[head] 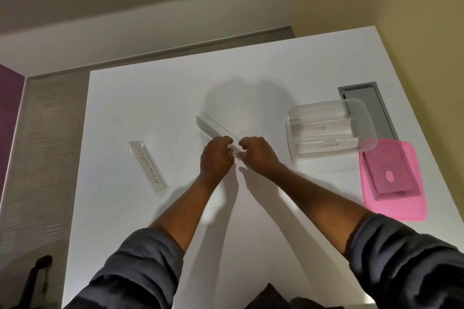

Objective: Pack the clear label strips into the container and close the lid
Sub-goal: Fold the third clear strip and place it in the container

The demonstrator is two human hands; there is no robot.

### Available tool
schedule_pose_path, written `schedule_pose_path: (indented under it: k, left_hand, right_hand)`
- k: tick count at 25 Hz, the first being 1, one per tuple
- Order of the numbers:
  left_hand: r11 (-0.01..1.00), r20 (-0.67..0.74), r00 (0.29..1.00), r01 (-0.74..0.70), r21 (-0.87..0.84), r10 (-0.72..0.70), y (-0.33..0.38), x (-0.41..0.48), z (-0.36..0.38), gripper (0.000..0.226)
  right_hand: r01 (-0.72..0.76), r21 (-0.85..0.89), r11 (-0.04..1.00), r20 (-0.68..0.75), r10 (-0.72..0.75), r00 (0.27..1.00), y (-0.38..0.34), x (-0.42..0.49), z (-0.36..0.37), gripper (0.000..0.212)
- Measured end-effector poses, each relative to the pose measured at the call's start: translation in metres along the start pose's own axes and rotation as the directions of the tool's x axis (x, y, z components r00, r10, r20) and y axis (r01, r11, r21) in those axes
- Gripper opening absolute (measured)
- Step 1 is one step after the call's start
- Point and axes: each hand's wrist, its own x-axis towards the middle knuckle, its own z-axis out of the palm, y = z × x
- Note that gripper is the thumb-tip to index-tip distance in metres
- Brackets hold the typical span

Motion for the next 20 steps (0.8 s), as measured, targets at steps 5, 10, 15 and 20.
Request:
schedule_pose_path:
  k: [5, 10, 15, 20]
  left_hand:
    - [0.993, 0.064, 0.994, 0.088, -0.076, -0.083, -0.013, 0.003, 0.006, 0.035]
    - [0.765, 0.208, 0.903, 0.429, -0.48, -0.376, -0.023, 0.009, 0.014, 0.022]
    - [0.414, 0.404, 0.77, 0.617, -0.669, -0.493, -0.024, 0.003, 0.013, 0.008]
    - [0.294, 0.462, 0.745, 0.633, -0.716, -0.48, -0.023, 0.0, 0.013, 0.031]
  right_hand:
    - [-0.041, -0.007, 0.999, -0.003, 0.041, 0.999, -0.005, 0.008, 0.016, 0.021]
    - [-0.082, -0.005, 0.997, 0.027, 0.082, 0.996, -0.006, 0.01, 0.022, 0.014]
    - [-0.176, 0.097, 0.98, -0.004, 0.177, 0.984, -0.004, 0.007, 0.022, 0.011]
    - [-0.232, 0.423, 0.876, 0.043, 0.237, 0.971, -0.004, -0.001, 0.019, 0.007]
